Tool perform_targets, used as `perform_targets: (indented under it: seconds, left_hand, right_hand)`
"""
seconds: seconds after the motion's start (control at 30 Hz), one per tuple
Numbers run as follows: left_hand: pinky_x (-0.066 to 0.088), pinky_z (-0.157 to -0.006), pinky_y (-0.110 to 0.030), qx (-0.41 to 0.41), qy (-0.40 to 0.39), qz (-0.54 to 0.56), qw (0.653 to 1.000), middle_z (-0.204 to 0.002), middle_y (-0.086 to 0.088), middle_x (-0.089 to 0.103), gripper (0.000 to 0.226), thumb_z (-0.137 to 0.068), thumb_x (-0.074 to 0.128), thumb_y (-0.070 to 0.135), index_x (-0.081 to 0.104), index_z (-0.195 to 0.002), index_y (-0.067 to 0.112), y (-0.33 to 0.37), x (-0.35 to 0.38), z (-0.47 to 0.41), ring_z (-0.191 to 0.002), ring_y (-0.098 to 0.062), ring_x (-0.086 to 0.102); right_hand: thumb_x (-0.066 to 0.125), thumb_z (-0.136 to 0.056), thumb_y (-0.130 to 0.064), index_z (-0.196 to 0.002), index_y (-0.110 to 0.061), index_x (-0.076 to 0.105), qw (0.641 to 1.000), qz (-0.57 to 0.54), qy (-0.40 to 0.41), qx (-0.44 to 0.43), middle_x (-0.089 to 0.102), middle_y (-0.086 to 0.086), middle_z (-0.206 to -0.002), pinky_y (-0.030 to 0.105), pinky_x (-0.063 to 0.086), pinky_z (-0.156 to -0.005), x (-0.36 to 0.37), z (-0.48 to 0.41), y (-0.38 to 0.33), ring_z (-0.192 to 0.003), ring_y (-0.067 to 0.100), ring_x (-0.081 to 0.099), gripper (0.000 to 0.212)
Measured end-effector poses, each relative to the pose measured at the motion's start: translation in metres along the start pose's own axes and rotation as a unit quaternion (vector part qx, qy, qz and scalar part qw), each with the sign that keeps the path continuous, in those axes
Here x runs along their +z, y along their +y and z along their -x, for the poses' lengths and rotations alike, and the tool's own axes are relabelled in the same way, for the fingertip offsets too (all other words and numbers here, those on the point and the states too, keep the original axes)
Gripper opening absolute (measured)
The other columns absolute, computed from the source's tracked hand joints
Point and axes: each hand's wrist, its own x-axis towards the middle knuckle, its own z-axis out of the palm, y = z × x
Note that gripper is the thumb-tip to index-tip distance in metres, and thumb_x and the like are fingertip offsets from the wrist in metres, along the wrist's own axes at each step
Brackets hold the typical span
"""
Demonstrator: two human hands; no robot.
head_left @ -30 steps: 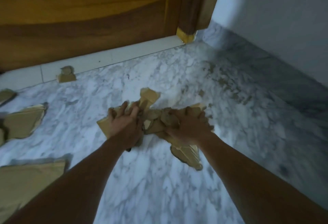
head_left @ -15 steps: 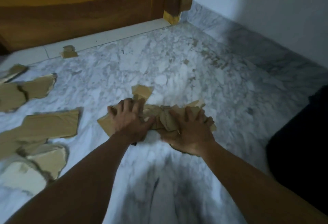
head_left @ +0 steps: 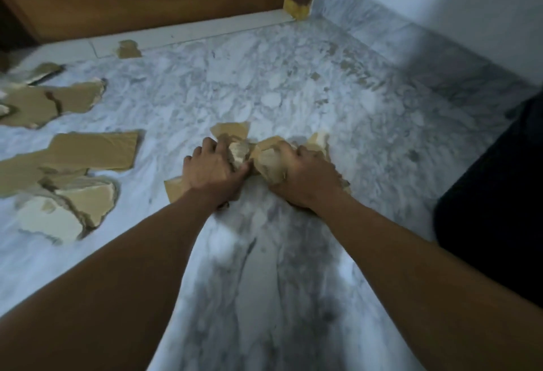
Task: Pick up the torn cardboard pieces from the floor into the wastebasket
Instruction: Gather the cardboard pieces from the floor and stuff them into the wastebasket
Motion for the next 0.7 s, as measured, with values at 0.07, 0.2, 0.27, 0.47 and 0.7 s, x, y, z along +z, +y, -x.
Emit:
perform_targets:
  seconds: [0.07, 0.2, 0.27, 0.47, 0.7]
  left_hand:
    - [0.037, -0.068, -0.037, -0.01, 0.007, 0.034, 0.999, -0.108, -0.01, 0.066, 0.069, -0.08, 0.048, 0.076, 0.053, -0.129, 0.028, 0.004, -0.004, 0.014, -0.095, -0.038, 0.065]
    - [0.036, -0.065, -0.034, -0.046, -0.023, 0.062, 0.997, -0.096, -0.009, 0.07, 0.057, -0.081, 0.06, 0.07, 0.058, -0.12, 0.028, 0.005, -0.016, 0.044, -0.091, -0.036, 0.067]
    - [0.038, -0.067, -0.034, -0.054, -0.046, 0.078, 0.994, -0.101, -0.01, 0.071, 0.05, -0.084, 0.063, 0.063, 0.062, -0.115, 0.025, 0.004, -0.02, 0.06, -0.095, -0.036, 0.066]
    - [0.054, -0.079, -0.039, -0.09, -0.066, 0.189, 0.976, -0.098, -0.01, 0.072, 0.039, -0.085, 0.065, 0.055, 0.07, -0.103, 0.021, 0.007, -0.063, 0.094, -0.095, -0.036, 0.066]
    - [0.054, -0.044, -0.029, -0.053, -0.014, 0.342, 0.938, -0.054, 0.002, 0.07, 0.033, -0.081, 0.061, 0.054, 0.071, -0.081, 0.022, 0.097, -0.186, 0.099, -0.043, -0.022, 0.067]
  right_hand:
    - [0.064, -0.084, -0.04, -0.154, -0.032, 0.022, 0.999, 0.02, 0.007, -0.046, 0.056, 0.016, -0.127, 0.043, 0.046, -0.081, -0.006, 0.007, -0.001, -0.106, 0.042, 0.061, 0.082]
    - [0.064, -0.089, -0.038, -0.148, -0.027, 0.032, 0.997, 0.05, -0.01, -0.063, 0.055, 0.012, -0.124, 0.038, 0.039, -0.071, -0.02, 0.037, 0.0, -0.102, 0.039, 0.06, 0.068]
    - [0.064, -0.09, -0.039, -0.142, -0.024, 0.037, 0.997, 0.044, -0.016, -0.068, 0.056, 0.01, -0.117, 0.037, 0.037, -0.068, -0.019, 0.06, -0.003, -0.099, 0.038, 0.061, 0.061]
    - [0.058, -0.089, -0.025, -0.139, -0.031, 0.035, 0.999, -0.003, -0.044, -0.005, 0.06, 0.005, -0.113, 0.036, 0.042, -0.067, -0.067, 0.107, -0.003, -0.093, 0.032, 0.061, 0.054]
    - [0.058, -0.088, -0.016, -0.132, -0.031, 0.039, 0.998, 0.05, 0.041, -0.013, 0.05, -0.002, -0.085, 0.034, 0.037, -0.051, -0.223, 0.154, 0.004, -0.073, 0.026, 0.055, 0.05]
